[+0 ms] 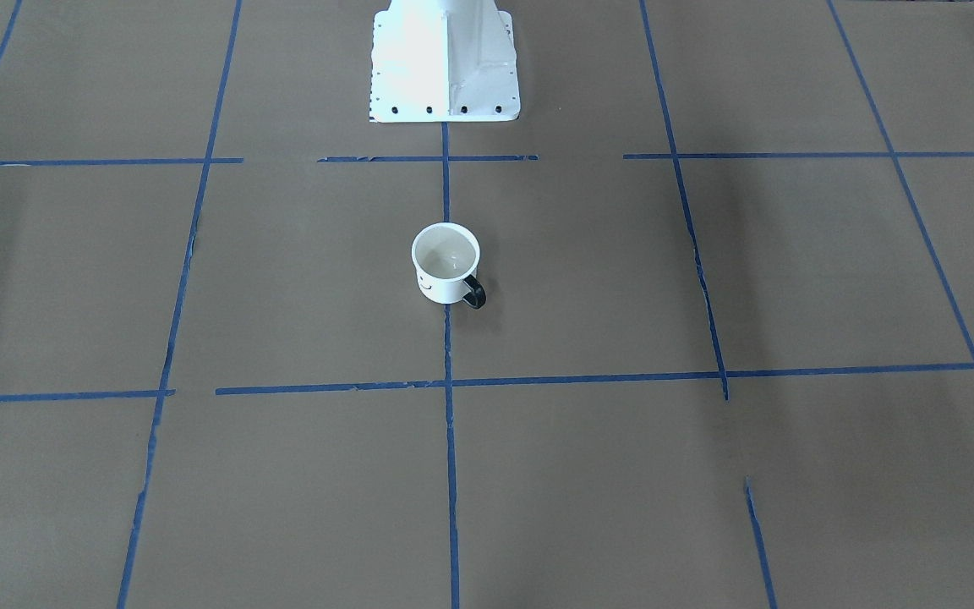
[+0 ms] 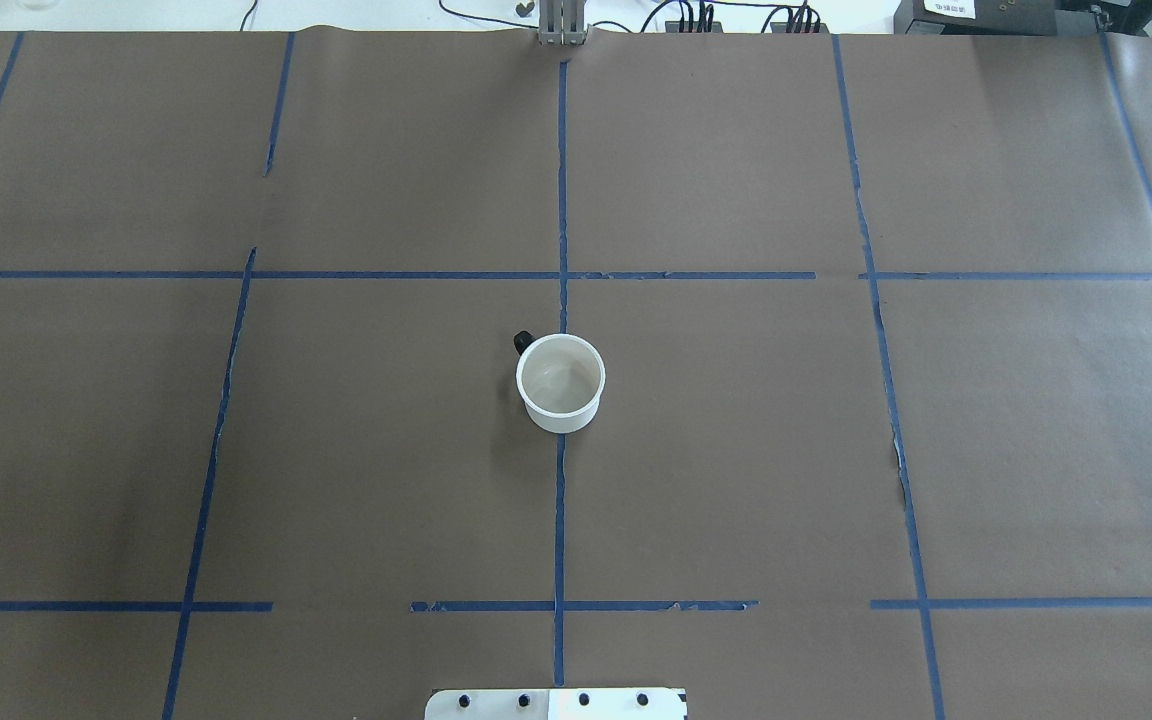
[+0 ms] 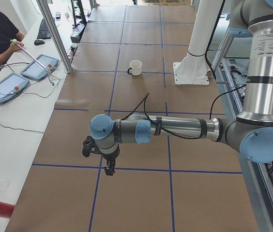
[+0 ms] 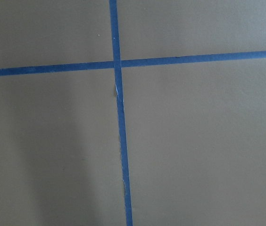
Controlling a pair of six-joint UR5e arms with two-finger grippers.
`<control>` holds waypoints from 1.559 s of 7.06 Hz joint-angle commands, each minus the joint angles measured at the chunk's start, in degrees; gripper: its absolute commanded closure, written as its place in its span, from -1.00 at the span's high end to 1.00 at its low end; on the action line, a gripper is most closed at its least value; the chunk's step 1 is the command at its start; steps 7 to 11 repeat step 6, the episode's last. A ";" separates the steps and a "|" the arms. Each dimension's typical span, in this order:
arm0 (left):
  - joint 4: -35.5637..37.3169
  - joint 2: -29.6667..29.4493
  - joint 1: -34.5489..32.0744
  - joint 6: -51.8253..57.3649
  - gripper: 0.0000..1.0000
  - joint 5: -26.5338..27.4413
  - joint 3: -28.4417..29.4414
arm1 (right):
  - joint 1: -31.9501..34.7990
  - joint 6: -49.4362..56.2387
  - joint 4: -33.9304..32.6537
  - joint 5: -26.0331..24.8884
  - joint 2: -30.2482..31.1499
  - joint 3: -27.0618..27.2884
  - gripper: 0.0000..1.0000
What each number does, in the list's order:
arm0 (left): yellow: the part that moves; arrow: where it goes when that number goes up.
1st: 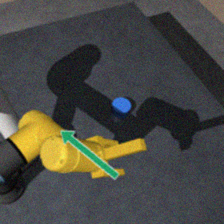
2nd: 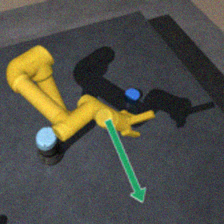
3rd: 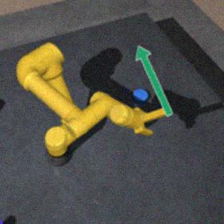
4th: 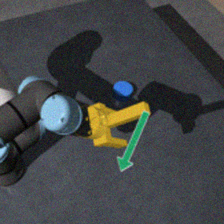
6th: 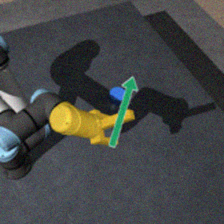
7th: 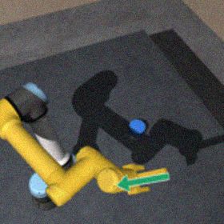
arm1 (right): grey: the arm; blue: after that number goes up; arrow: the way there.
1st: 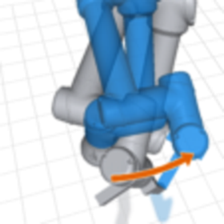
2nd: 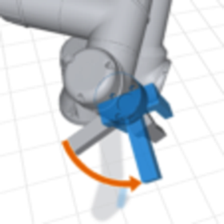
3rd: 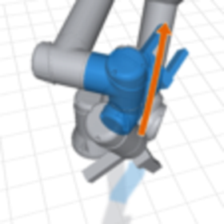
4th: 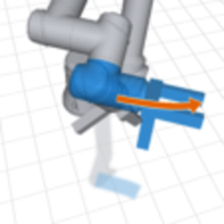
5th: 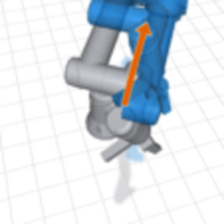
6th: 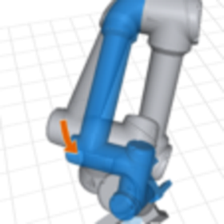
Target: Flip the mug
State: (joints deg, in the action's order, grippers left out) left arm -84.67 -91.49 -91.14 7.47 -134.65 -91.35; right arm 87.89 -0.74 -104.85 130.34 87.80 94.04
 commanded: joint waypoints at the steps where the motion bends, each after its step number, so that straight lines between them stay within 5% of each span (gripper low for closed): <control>1: 0.12 -0.09 0.00 0.00 1.00 0.00 -0.15 | 0.00 -0.05 0.00 0.00 0.00 0.00 1.00; 11: 0.12 -0.09 0.00 0.00 1.00 0.00 -0.59 | 0.00 -0.05 0.00 0.00 0.00 0.00 1.00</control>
